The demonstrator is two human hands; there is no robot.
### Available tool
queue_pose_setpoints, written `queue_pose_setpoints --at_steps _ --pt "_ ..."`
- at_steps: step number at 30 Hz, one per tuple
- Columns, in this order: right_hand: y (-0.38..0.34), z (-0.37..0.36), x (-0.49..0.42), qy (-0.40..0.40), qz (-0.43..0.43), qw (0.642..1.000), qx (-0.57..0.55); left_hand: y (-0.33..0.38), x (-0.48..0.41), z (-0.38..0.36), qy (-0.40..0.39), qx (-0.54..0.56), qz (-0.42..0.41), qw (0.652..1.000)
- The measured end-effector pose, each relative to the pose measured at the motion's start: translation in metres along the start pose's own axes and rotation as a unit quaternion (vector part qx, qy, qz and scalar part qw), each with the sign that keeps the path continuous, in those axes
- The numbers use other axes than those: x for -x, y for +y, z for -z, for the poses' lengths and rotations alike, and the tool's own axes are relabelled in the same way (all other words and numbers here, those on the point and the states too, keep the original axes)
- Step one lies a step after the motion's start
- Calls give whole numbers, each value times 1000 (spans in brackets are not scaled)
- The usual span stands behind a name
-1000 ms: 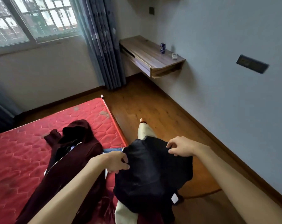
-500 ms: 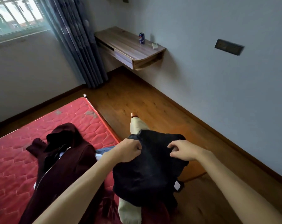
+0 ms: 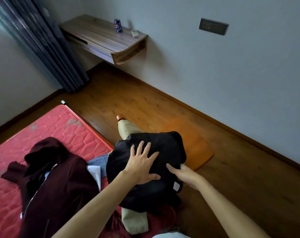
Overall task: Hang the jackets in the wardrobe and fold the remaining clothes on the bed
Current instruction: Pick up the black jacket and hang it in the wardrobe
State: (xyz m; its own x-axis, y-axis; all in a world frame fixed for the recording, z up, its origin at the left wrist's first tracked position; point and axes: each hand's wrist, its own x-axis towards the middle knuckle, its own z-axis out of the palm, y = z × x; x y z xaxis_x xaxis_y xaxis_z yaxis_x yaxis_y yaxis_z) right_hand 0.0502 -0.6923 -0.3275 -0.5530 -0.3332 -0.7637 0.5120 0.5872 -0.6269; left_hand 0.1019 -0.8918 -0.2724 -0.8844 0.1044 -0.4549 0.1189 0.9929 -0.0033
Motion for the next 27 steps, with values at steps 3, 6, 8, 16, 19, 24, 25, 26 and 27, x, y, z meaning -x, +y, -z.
queue_pose_setpoints --at_steps 3,6,8,16,19,24,25,26,27 --pt "-19 -14 -4 95 14 988 -123 -13 4 3 22 45 -5 999" --pt "-45 -23 -7 143 -6 962 -231 -22 10 7 41 111 17 993" --pt "-62 -33 0 151 9 947 -283 -24 16 11 51 147 49 987" --pt "-120 -87 57 112 281 933 -196 -42 41 17 136 226 96 960" --pt "-145 -107 82 35 393 916 -74 -58 57 13 238 279 113 924" --pt "-189 -127 108 -63 493 867 37 -84 103 30 384 424 118 812" --pt "-197 -129 112 -87 500 860 50 -90 113 35 404 448 124 787" --pt "-204 -132 115 -105 504 855 64 -96 122 41 426 467 136 763" --pt "-208 -135 117 -111 510 849 79 -104 129 46 446 478 154 740"
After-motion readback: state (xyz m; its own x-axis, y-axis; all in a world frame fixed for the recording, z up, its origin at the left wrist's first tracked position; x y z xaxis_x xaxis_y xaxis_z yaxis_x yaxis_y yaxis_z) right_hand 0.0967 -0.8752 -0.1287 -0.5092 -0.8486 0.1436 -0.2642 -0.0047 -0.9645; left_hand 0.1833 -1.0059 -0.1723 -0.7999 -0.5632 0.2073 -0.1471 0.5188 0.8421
